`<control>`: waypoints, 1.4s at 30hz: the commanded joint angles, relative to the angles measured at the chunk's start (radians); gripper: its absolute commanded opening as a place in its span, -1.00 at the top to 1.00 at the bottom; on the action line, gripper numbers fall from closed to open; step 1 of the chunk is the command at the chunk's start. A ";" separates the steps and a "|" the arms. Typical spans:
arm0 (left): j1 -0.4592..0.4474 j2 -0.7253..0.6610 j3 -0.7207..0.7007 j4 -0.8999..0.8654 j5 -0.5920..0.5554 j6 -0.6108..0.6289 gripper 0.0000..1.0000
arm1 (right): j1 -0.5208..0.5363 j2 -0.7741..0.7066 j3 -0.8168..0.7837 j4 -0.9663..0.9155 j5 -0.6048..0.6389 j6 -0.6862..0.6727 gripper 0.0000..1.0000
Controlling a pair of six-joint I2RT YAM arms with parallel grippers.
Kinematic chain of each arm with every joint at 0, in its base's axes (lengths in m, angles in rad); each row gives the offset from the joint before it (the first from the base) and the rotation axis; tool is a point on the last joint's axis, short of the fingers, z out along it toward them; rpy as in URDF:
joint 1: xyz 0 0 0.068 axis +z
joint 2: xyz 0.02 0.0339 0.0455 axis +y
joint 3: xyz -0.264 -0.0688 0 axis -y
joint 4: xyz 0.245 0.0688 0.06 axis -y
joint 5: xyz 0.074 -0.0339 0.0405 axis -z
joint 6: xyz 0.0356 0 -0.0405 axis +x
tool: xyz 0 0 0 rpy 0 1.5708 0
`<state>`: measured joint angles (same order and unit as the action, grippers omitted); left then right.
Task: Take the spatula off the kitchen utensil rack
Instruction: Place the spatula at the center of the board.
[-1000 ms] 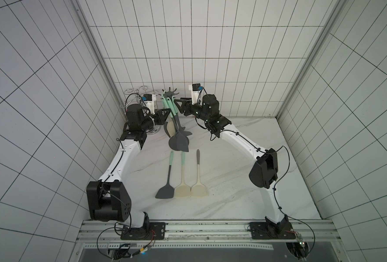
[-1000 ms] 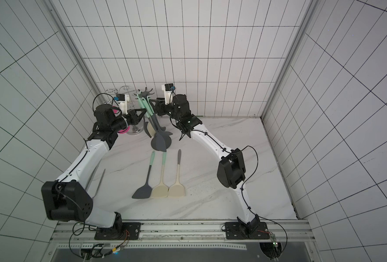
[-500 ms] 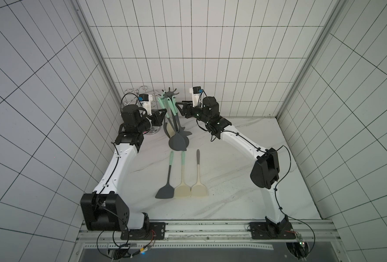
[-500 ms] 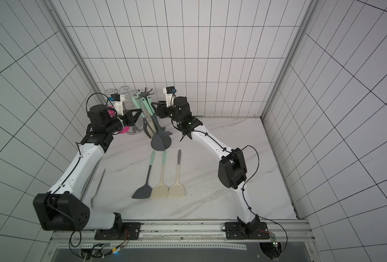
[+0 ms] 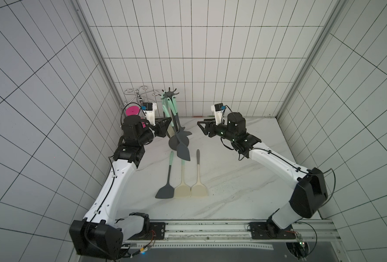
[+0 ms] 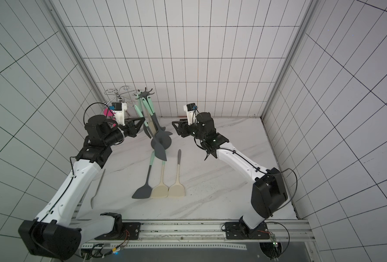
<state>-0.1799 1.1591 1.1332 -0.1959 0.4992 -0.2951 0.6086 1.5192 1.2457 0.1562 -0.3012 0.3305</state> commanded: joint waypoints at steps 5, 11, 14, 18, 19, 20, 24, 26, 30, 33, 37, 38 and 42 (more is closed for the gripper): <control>-0.269 -0.017 -0.098 0.085 -0.210 -0.012 1.00 | 0.027 -0.210 -0.383 -0.096 -0.025 0.008 -0.19; -0.352 -0.006 -0.113 0.160 -0.314 -0.069 1.00 | 0.087 -0.321 -0.528 -0.101 -0.020 0.096 -0.30; -0.361 -0.014 -0.128 0.186 -0.344 -0.091 1.00 | 0.108 -0.344 -0.559 -0.082 -0.010 0.120 -0.32; -0.365 -0.035 -0.140 0.187 -0.376 -0.103 1.00 | 0.118 -0.336 -0.550 -0.080 -0.009 0.113 -0.32; -0.365 -0.042 -0.142 0.182 -0.381 -0.107 1.00 | 0.120 -0.328 -0.544 -0.078 -0.010 0.108 -0.32; -0.365 -0.050 -0.144 0.181 -0.384 -0.113 1.00 | 0.123 -0.317 -0.539 -0.078 -0.009 0.102 -0.32; -0.365 -0.087 -0.159 0.172 -0.387 -0.130 1.00 | 0.123 -0.252 -0.511 -0.086 0.016 0.088 -0.29; -0.365 -0.100 -0.164 0.159 -0.381 -0.139 1.00 | 0.122 -0.220 -0.503 -0.069 0.008 0.087 -0.22; -0.365 -0.123 -0.180 0.123 -0.377 -0.150 1.00 | 0.122 -0.170 -0.492 -0.008 -0.044 0.098 0.45; -0.365 -0.124 -0.207 0.122 -0.370 -0.163 1.00 | 0.123 -0.148 -0.502 0.042 -0.058 0.109 1.00; -0.365 -0.104 -0.214 0.105 -0.342 -0.169 1.00 | 0.122 -0.155 -0.531 0.102 -0.086 0.133 1.00; -0.366 -0.098 -0.211 0.097 -0.335 -0.164 1.00 | 0.122 -0.164 -0.551 0.130 -0.088 0.149 1.00; -0.366 -0.068 -0.194 0.071 -0.307 -0.128 0.85 | 0.119 -0.205 -0.618 0.221 -0.083 0.200 1.00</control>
<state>-0.5358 1.0611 0.9344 -0.0620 0.1246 -0.4358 0.7288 1.3643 0.6621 0.2054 -0.3725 0.4595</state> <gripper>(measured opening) 0.121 0.061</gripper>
